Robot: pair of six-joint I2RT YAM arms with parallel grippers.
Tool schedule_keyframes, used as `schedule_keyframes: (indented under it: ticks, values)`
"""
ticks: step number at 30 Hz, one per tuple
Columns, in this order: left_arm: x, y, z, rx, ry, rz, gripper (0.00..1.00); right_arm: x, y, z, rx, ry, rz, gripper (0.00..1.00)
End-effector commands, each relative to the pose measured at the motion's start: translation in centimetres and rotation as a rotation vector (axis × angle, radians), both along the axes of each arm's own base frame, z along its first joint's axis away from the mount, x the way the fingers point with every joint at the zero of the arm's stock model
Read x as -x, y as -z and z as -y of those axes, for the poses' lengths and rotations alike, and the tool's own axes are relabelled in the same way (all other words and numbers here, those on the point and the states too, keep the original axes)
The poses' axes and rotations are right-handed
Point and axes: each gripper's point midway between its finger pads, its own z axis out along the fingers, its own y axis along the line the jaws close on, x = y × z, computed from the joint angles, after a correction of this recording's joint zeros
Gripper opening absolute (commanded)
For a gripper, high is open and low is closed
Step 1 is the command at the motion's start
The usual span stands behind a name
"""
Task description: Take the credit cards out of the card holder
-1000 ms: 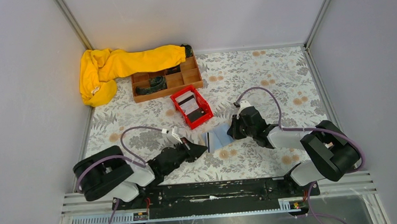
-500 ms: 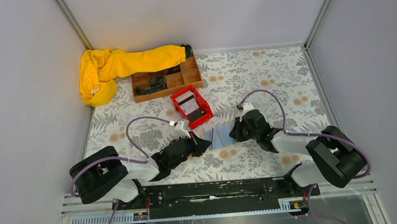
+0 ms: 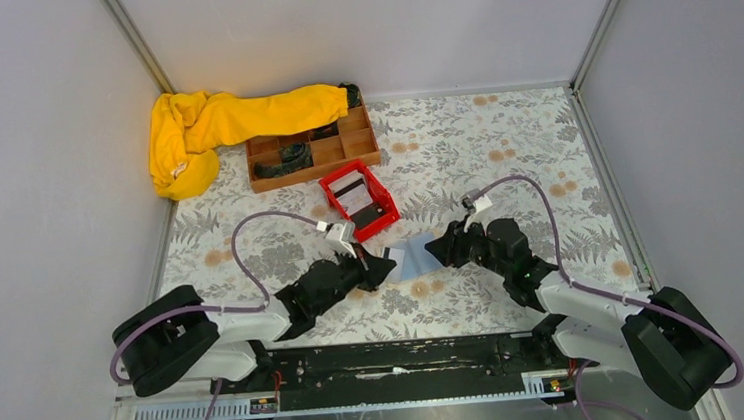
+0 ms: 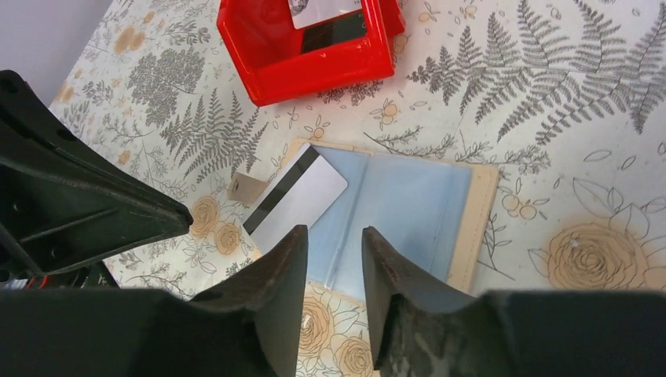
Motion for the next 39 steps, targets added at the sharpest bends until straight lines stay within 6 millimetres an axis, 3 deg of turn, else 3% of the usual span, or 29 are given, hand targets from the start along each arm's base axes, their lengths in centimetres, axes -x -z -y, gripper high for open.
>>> schedule_keyframes:
  ticks: [1,4,5,9,10,11,13,18,23,33,39]
  values:
    - [-1.3,0.0,-0.3,-0.116,-0.011,0.049,0.00,-1.6,-2.3,-0.4,0.026,-0.001,0.048,0.43]
    - [-2.0,1.2,-1.0,-0.181,-0.054,0.045,0.00,-1.9,-1.4,-0.6,0.085,-0.019,0.009,0.47]
    - [-2.4,1.6,-1.3,-0.198,-0.079,0.038,0.06,-1.9,-1.2,-0.9,0.078,-0.032,0.004,0.47]
    - [-3.2,2.7,-2.3,-0.261,-0.146,0.000,0.60,-1.7,0.0,-1.5,0.090,-0.057,-0.055,0.50]
    - [-3.1,2.8,-2.2,-0.261,-0.142,-0.008,0.73,-1.8,0.4,-1.6,0.100,-0.062,-0.075,0.44]
    - [-3.0,2.9,-2.0,-0.257,-0.137,-0.012,0.78,-1.8,0.8,-1.8,0.107,-0.071,-0.094,0.31]
    - [-2.8,2.7,-1.4,-0.232,-0.115,-0.020,0.79,-1.8,1.3,-2.3,0.115,-0.092,-0.127,0.03]
    - [-2.0,2.1,-0.1,-0.138,-0.067,-0.047,0.55,-1.9,1.3,-3.7,0.108,-0.147,-0.143,0.00]
    - [-0.8,3.2,-0.4,-0.087,-0.051,-0.100,0.53,-2.2,1.0,-5.3,0.098,-0.197,-0.153,0.00]
    - [0.4,4.1,-3.4,-0.084,-0.102,-0.121,0.74,-1.7,3.4,-8.2,0.122,-0.275,-0.223,0.00]
    - [0.8,4.6,-3.6,-0.074,-0.089,-0.119,0.89,-1.2,5.3,-7.7,0.144,-0.256,-0.281,0.00]
